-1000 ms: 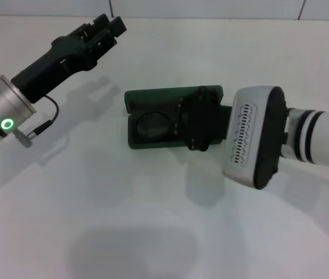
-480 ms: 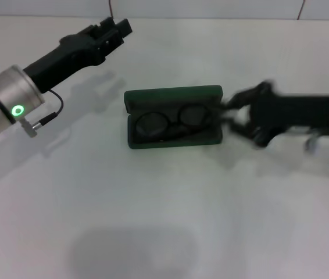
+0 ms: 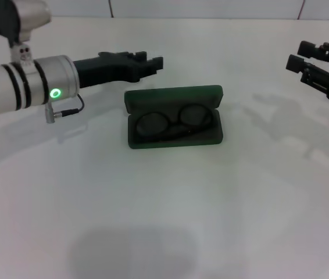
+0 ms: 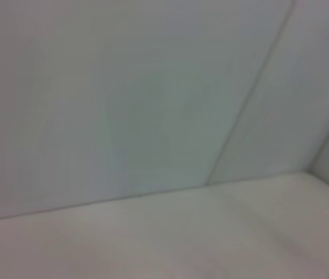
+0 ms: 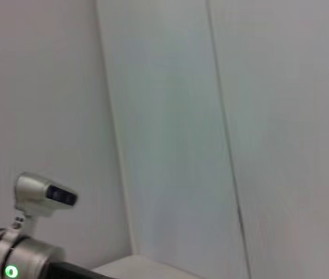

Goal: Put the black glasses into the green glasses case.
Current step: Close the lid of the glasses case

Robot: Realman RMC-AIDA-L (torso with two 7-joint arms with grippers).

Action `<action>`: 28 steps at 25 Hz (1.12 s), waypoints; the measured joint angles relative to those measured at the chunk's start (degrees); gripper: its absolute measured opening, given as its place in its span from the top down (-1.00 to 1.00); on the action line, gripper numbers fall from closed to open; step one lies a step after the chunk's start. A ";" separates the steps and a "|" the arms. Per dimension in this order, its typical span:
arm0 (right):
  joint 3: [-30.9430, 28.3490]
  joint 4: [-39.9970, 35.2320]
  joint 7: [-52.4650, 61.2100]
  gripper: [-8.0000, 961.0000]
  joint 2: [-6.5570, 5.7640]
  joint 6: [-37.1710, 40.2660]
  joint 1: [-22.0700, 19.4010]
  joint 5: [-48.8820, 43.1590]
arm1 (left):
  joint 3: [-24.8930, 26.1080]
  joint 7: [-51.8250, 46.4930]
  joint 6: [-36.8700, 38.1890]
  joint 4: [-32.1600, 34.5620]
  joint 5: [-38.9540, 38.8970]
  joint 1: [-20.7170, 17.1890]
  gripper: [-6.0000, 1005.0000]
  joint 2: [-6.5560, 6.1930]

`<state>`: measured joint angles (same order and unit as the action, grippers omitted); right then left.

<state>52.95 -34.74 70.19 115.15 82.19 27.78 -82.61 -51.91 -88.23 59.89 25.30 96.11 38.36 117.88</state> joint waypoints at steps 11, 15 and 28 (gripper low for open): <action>0.51 0.69 -0.83 0.14 0.53 -2.14 -0.04 -0.05 | -5.04 -7.56 -1.19 2.94 7.19 3.47 -0.17 0.34; 0.54 1.33 -0.94 0.14 0.75 -1.92 0.19 -0.09 | -5.15 -8.88 -1.35 3.55 9.61 4.15 -0.17 0.95; 0.68 3.24 -1.62 0.14 0.85 -1.37 0.11 0.23 | -8.17 -8.30 1.67 4.96 12.95 1.61 -0.19 1.73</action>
<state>53.63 -31.50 68.57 115.99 80.82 27.89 -82.39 -60.08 -96.54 61.57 30.25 109.06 39.98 119.60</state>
